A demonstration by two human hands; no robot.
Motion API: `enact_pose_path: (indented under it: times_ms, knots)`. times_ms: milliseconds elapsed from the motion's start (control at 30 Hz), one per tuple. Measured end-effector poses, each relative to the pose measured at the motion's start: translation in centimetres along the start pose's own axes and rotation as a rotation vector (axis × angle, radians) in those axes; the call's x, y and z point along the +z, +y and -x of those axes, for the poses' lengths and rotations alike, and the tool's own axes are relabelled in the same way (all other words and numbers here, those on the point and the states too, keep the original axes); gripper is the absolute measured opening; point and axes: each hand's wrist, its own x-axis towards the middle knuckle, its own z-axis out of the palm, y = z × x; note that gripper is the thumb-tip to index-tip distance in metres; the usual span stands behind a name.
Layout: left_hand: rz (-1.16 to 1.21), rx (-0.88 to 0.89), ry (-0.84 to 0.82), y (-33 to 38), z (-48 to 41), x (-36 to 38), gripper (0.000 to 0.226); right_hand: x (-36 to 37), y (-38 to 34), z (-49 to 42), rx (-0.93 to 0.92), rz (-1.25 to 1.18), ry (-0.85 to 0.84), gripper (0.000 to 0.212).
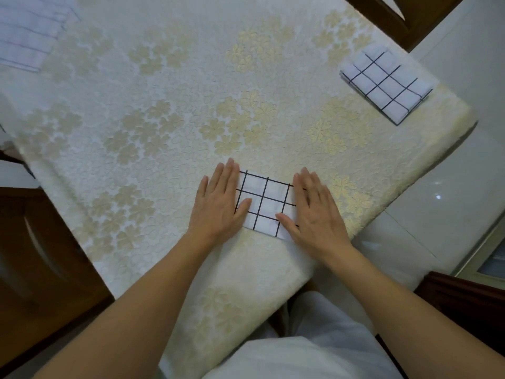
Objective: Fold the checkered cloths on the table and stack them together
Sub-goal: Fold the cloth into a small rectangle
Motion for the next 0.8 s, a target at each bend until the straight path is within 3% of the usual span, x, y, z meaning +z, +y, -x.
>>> enact_pose_path:
  times_ms: [100,167,300,567,800]
  knots:
    - [0.197,-0.131,0.246,0.4,0.6,-1.4,0.052,-2.1,-0.6,1.0,0.131,-0.178,0.211,0.066]
    - [0.292,-0.249,0.316,0.7,1.0,-1.7,0.036,-3.1,-1.5,1.3,0.249,-0.286,0.328,0.047]
    - [0.423,-0.450,0.231,1.0,0.9,-1.5,0.027,-3.5,-2.8,1.3,0.594,-0.508,0.162,0.020]
    - [0.372,-0.530,0.239,1.7,0.7,-1.4,0.025,-2.3,-4.7,1.0,0.820,-0.481,0.103,0.026]
    - [0.340,-0.634,0.112,1.7,-0.5,-1.0,0.023,-2.0,-6.1,-0.1,0.929,-0.525,0.068,0.028]
